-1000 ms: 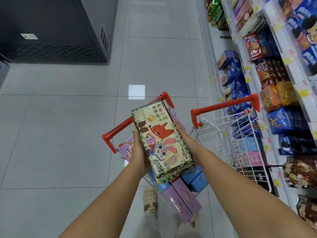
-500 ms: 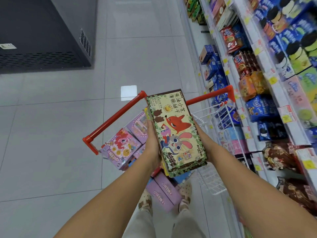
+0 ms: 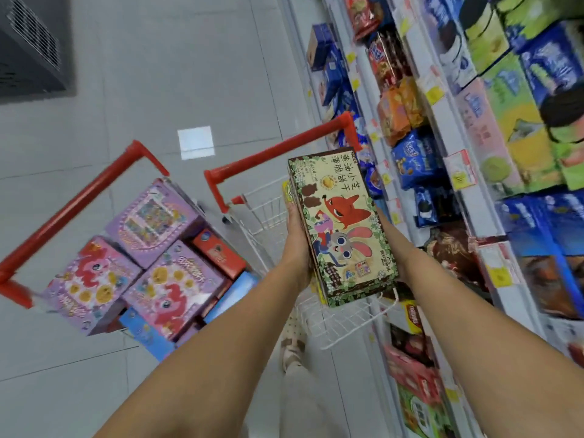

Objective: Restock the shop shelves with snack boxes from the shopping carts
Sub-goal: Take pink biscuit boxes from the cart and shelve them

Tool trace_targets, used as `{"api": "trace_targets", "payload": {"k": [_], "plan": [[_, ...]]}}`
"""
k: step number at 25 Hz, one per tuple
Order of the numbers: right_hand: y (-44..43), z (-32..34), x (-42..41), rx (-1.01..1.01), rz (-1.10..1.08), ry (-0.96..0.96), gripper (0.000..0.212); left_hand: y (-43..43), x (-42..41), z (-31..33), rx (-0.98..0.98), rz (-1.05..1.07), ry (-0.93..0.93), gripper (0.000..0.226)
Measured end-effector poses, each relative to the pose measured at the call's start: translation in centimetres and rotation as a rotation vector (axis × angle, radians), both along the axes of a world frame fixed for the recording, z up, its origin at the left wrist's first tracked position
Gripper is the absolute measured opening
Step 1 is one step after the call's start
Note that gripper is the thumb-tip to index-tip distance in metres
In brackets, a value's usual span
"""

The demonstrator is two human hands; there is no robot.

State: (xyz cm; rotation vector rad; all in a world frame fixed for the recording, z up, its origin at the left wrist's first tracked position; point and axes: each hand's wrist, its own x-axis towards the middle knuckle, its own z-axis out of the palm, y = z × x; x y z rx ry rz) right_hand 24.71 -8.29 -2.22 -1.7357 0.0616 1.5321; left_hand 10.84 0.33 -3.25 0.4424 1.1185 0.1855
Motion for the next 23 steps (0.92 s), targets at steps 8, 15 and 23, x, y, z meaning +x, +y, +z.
{"api": "trace_targets", "payload": {"k": [8,15,23], "plan": [[1.2,-15.0,4.2,-0.126,0.087,0.093,0.054,0.0,3.9,-12.7,-0.044,0.104,0.179,0.080],[1.3,-20.9,3.6,-0.107,0.035,0.168,0.049,-0.7,3.6,-19.8,-0.125,0.137,0.180,0.062],[1.4,-22.0,2.5,-0.245,0.090,0.078,0.059,-1.1,3.3,-20.6,-0.309,0.169,0.301,0.067]]}}
